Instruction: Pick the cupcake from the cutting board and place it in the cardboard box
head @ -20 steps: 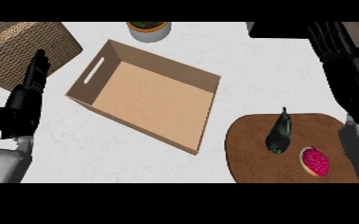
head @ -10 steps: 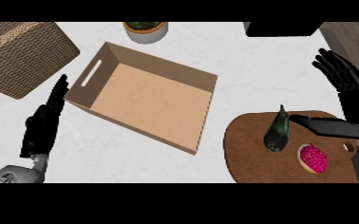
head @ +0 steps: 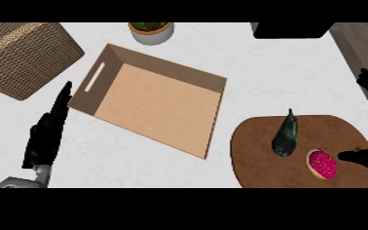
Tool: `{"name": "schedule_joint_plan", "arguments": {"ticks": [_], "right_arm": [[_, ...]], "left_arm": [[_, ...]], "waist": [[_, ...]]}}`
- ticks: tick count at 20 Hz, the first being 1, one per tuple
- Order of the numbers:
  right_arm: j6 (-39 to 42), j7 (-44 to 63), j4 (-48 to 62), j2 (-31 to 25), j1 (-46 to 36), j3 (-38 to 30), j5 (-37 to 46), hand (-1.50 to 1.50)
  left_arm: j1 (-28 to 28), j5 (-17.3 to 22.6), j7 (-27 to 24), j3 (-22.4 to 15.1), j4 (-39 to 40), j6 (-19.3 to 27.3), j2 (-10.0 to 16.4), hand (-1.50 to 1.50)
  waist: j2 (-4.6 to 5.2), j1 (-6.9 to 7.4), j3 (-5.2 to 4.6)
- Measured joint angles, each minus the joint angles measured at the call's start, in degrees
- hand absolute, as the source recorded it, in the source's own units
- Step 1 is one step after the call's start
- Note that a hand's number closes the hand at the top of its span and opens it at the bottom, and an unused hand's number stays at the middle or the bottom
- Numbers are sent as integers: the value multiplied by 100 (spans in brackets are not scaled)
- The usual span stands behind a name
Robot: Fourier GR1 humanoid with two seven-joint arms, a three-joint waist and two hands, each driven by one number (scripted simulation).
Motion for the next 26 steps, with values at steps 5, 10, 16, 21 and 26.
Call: {"name": "schedule_joint_plan", "arguments": {"ticks": [5,10,16,21,26], "right_arm": [[492,43,-38,-1016,133,263,869,-150],[1079,403,-486,-1824,346,655,1532,-150],[1377,1158,-1147,-1793,591,1105,2080,-150],[1407,1947,-1761,-1414,824,1202,2453,-150],[1391,2009,-1643,-1058,903,1202,2966,-150]], "left_arm": [[-1,-28,23,15,-11,-24,-28,0],[105,-37,-6,66,-75,-57,-24,0],[108,-224,-33,100,-47,-13,-185,0],[167,-332,106,163,-178,-169,-246,0],[233,-459,43,296,-167,-301,-406,0]], "waist": [[3,26,-6],[-11,7,-15],[-20,-5,0],[-14,-11,-6],[-12,3,1]]}}
